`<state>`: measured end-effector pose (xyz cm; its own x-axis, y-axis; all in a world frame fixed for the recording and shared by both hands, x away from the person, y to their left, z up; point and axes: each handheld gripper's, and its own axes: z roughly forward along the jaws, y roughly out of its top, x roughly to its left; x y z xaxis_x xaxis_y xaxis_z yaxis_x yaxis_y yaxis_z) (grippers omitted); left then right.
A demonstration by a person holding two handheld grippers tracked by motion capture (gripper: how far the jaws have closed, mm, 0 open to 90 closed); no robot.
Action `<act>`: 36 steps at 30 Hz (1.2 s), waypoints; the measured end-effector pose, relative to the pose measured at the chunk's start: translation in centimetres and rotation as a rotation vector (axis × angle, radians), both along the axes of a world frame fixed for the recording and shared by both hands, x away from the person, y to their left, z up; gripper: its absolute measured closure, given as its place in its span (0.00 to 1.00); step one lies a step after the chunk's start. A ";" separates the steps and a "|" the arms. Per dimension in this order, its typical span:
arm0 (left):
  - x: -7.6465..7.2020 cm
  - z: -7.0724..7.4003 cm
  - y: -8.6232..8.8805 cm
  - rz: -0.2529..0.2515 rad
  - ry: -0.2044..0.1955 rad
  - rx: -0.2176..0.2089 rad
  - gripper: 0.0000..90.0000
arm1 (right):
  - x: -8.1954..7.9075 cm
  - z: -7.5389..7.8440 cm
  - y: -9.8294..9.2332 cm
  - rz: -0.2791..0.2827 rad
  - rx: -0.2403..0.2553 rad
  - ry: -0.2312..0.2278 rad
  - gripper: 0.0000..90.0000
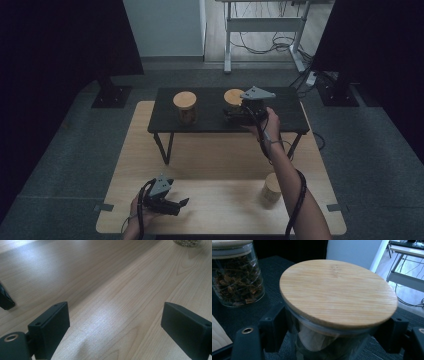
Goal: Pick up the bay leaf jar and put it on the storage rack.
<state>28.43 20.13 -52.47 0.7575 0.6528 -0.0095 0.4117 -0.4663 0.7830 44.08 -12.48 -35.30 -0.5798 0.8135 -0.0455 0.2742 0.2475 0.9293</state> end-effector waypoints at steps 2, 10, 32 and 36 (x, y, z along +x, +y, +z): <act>0.0 0.0 0.0 0.000 -0.002 -0.002 0.09 | 0.0 0.0 0.0 0.001 -0.003 -0.002 0.25; -0.1 0.0 0.0 0.002 -0.002 0.002 0.09 | -0.1 -0.2 -0.2 0.001 0.004 -0.001 0.23; -0.3 0.0 0.2 0.004 0.001 -0.004 0.09 | -2.4 -1.0 -1.6 -0.080 0.041 -0.034 0.09; -0.3 0.0 0.2 0.005 0.000 -0.002 0.09 | -3.5 -1.2 -2.1 -0.067 0.046 -0.038 0.09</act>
